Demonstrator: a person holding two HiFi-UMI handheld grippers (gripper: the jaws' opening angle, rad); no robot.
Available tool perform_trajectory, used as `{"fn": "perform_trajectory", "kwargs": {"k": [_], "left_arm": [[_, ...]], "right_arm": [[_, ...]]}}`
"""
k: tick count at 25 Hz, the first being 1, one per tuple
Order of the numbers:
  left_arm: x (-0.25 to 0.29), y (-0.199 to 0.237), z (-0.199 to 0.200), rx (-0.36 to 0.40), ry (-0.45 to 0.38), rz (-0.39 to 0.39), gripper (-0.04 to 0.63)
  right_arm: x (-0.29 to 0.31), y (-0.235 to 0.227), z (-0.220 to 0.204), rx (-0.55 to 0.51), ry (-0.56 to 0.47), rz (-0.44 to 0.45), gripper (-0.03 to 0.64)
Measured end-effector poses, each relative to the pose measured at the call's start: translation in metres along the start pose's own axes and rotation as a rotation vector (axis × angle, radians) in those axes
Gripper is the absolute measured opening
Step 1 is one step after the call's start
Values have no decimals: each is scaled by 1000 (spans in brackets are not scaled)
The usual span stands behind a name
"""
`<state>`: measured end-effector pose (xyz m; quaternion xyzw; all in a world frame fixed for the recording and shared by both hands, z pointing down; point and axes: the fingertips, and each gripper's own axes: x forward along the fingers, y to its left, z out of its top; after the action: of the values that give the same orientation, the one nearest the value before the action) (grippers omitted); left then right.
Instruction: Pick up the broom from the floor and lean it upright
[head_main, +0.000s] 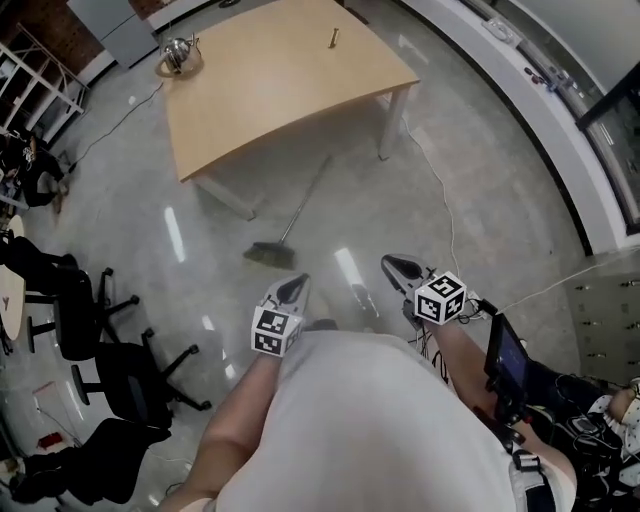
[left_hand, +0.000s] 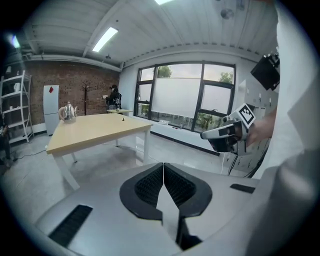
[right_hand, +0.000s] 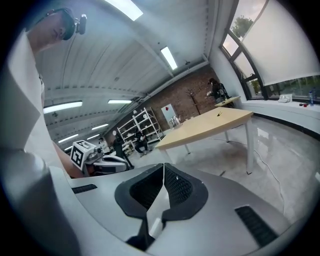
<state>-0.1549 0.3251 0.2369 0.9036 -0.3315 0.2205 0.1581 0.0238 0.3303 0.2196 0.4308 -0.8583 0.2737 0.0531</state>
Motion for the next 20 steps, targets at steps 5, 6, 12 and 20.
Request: {"fn": "perform_trajectory", "kwargs": {"k": [5, 6, 12, 20], "left_arm": [[14, 47, 23, 36, -13, -65, 11], [15, 58, 24, 37, -10, -69, 12], [17, 110, 28, 15, -6, -75, 12], [70, 133, 37, -27, 23, -76, 12]], "right_arm": [[47, -15, 26, -6, 7, -57, 18], [57, -15, 33, -5, -2, -63, 18], [99, -13, 57, -35, -8, -79, 18], [130, -59, 62, -7, 35, -69, 18]]}}
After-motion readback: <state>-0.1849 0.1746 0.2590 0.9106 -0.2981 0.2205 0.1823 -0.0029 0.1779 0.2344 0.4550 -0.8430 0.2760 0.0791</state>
